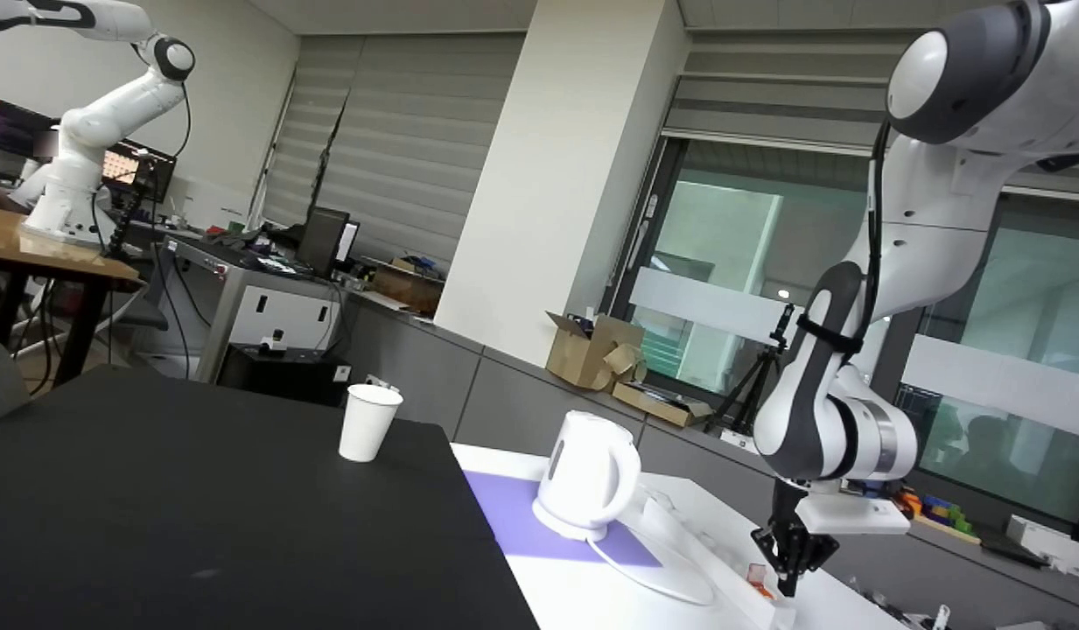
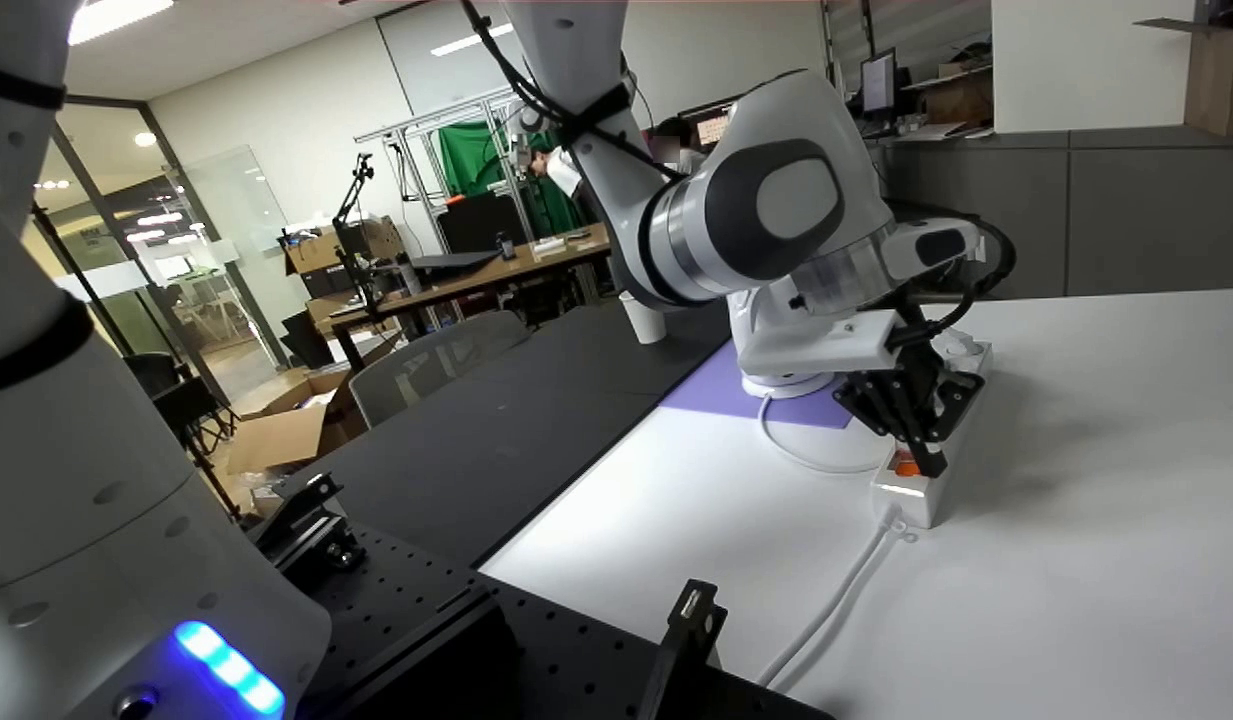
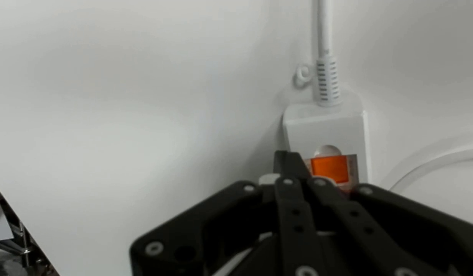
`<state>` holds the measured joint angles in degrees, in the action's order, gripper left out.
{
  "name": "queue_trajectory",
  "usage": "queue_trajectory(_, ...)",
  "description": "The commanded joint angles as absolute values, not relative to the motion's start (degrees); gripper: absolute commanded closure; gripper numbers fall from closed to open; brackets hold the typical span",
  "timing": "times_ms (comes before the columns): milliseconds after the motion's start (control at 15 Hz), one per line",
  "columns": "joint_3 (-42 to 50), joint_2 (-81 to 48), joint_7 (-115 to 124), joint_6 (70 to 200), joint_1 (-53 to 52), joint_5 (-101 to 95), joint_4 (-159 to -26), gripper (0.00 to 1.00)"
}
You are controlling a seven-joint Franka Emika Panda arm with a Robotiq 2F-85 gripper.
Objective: Turn on the main adapter switch
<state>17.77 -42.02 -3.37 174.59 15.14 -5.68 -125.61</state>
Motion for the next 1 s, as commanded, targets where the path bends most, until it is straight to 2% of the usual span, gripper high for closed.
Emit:
queue_trajectory(0,16.7,-41.7,-3.1,172.5,16.1,-4.3,-124.5,1.0)
queue_trajectory(933,17.5,-42.1,-3.2,173.2,15.0,-4.4,-125.6,1.0)
